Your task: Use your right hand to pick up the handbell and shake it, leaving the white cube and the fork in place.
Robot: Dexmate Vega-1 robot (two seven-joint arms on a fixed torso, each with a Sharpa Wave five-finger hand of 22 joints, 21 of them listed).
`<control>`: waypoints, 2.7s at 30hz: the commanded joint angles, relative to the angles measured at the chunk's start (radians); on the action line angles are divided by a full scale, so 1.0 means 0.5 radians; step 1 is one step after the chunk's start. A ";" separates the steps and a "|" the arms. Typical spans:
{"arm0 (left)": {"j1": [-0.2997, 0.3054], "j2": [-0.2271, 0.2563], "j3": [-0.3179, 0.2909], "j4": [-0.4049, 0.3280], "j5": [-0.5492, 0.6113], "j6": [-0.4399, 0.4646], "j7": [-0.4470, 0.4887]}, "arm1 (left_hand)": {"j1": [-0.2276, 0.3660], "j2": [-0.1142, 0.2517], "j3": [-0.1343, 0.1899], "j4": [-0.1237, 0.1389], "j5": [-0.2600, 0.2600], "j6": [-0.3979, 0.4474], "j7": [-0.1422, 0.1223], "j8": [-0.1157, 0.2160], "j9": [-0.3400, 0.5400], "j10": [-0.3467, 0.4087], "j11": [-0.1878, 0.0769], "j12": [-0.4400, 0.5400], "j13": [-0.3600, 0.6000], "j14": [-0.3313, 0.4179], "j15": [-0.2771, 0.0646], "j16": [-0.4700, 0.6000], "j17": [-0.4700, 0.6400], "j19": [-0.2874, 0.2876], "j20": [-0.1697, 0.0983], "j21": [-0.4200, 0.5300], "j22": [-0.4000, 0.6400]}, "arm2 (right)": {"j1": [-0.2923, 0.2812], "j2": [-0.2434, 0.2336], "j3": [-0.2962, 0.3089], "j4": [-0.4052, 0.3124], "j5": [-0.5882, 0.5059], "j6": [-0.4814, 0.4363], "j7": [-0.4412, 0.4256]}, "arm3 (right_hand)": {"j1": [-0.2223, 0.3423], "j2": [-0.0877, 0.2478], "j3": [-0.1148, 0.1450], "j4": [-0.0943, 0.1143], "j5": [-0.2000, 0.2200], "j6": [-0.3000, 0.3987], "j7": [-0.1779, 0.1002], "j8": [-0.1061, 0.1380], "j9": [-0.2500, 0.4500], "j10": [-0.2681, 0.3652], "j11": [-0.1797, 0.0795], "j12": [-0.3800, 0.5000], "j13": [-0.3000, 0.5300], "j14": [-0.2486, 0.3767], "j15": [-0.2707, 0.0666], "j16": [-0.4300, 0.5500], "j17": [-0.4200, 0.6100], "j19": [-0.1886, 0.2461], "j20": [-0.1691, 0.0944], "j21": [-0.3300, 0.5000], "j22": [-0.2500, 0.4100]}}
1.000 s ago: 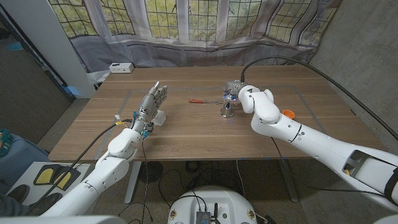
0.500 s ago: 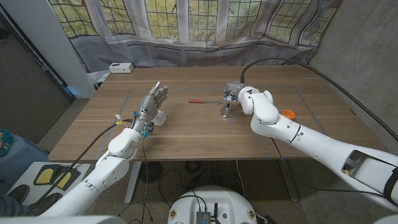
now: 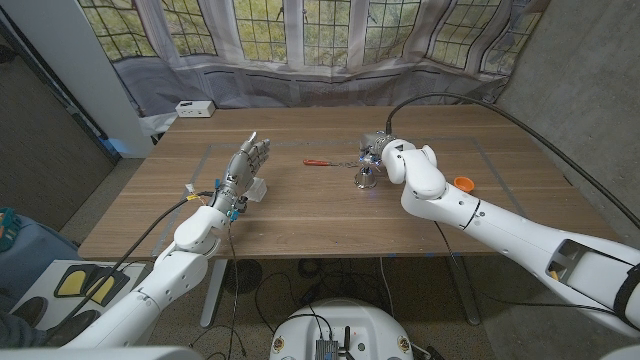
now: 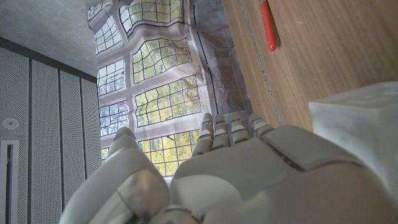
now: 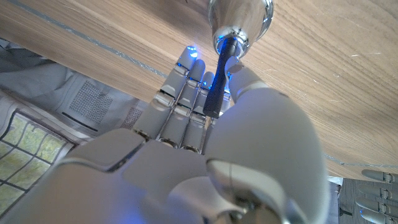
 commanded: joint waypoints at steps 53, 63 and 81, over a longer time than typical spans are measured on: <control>-0.018 -0.011 0.044 -0.030 0.024 0.040 0.013 | -0.005 -0.004 0.008 -0.001 -0.001 0.042 0.006 -0.011 0.011 0.028 0.006 -0.011 0.003 0.021 0.009 -0.005 0.007 -0.012 0.006 0.003 0.005 | -0.145 -0.141 0.204 -0.225 0.401 -0.131 -0.233 | 0.179 0.081 -0.055 0.033 0.016 0.480 0.050 0.058 0.022 0.581 0.019 0.099 0.002 0.611 -0.217 0.091 0.009 0.332 -0.052 0.209 0.025; -0.040 -0.016 0.051 -0.009 0.018 0.032 -0.015 | -0.005 -0.005 0.008 -0.001 -0.001 0.041 0.006 -0.013 0.011 0.026 0.011 -0.013 0.003 0.021 0.009 -0.005 0.007 -0.013 0.004 0.003 0.005 | -0.128 -0.203 0.165 -0.351 0.412 -0.208 -0.273 | 0.164 0.105 -0.054 0.043 0.015 0.467 0.049 0.040 0.023 0.580 0.015 0.085 0.003 0.610 -0.215 0.083 0.030 0.318 -0.054 0.215 0.025; -0.057 -0.021 0.054 0.021 0.002 0.021 -0.048 | -0.006 -0.005 0.008 -0.002 -0.001 0.043 0.003 -0.015 0.012 0.029 0.006 -0.014 0.003 0.022 0.009 -0.005 0.007 -0.014 0.000 0.004 0.005 | -0.149 -0.302 0.240 -0.599 0.542 -0.282 -0.359 | 0.150 0.112 -0.057 0.042 0.014 0.470 0.047 0.022 0.025 0.591 0.023 0.069 0.006 0.614 -0.216 0.069 0.054 0.316 -0.053 0.232 0.025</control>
